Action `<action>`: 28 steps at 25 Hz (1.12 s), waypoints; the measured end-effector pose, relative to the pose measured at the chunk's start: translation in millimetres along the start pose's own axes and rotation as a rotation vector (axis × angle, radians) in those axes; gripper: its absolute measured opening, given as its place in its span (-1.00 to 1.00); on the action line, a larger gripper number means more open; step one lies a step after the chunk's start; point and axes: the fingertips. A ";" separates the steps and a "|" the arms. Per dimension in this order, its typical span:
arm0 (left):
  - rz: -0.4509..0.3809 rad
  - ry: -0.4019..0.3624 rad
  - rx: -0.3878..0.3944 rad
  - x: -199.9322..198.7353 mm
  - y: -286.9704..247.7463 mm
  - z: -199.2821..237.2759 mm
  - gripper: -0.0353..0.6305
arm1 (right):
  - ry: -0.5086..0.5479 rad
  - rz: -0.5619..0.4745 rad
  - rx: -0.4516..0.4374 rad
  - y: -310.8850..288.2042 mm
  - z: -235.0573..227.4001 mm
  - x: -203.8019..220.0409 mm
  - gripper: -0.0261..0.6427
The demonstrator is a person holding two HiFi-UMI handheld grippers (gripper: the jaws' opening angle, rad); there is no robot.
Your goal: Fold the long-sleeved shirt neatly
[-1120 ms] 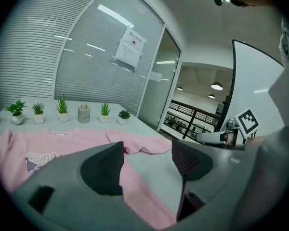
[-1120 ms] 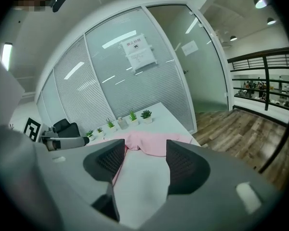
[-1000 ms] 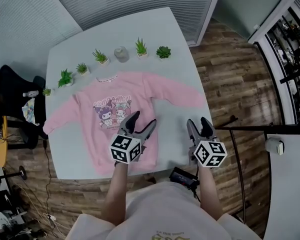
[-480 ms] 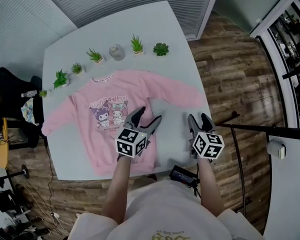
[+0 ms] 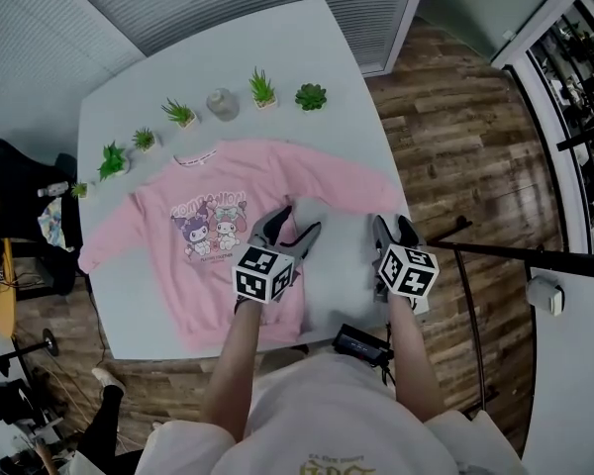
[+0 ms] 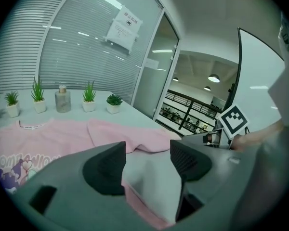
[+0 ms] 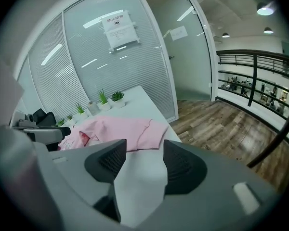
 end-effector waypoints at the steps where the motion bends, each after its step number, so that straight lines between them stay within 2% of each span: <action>1: 0.003 0.002 0.001 1.1 -1.7 -0.6 -0.03 | 0.014 0.003 0.006 -2.0 -1.1 -0.3 -0.20; 10: 0.032 0.001 -0.012 6.3 -4.3 -1.9 -0.07 | 0.126 0.056 0.071 -17.1 -14.7 6.0 -0.25; 17: 0.022 -0.010 -0.010 2.1 -0.6 -3.5 -0.10 | 0.191 0.053 0.070 -24.8 -12.8 3.1 -0.34; 19: 0.016 -0.006 -0.009 0.0 -0.3 -5.4 -0.12 | 0.235 0.063 0.087 -25.9 -14.0 3.6 -0.42; 22: 0.024 -0.009 -0.009 1.2 -0.1 -7.9 -0.13 | 0.352 0.096 0.110 -27.9 -13.6 8.8 -0.72; 24: 0.030 -0.012 -0.010 3.6 -0.1 -8.6 -0.13 | 0.389 0.108 0.107 -29.1 -11.7 10.7 -0.76; 28: 0.038 -0.016 -0.011 5.9 0.5 -10.8 -0.15 | 0.375 0.116 0.088 -29.4 -12.0 10.9 -0.77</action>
Point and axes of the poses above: the fingertips, and each gripper's own axes: y backward along the fingers, z to its left, x out of its underside, and after that the axes turned 5 degrees about -y, right-handed
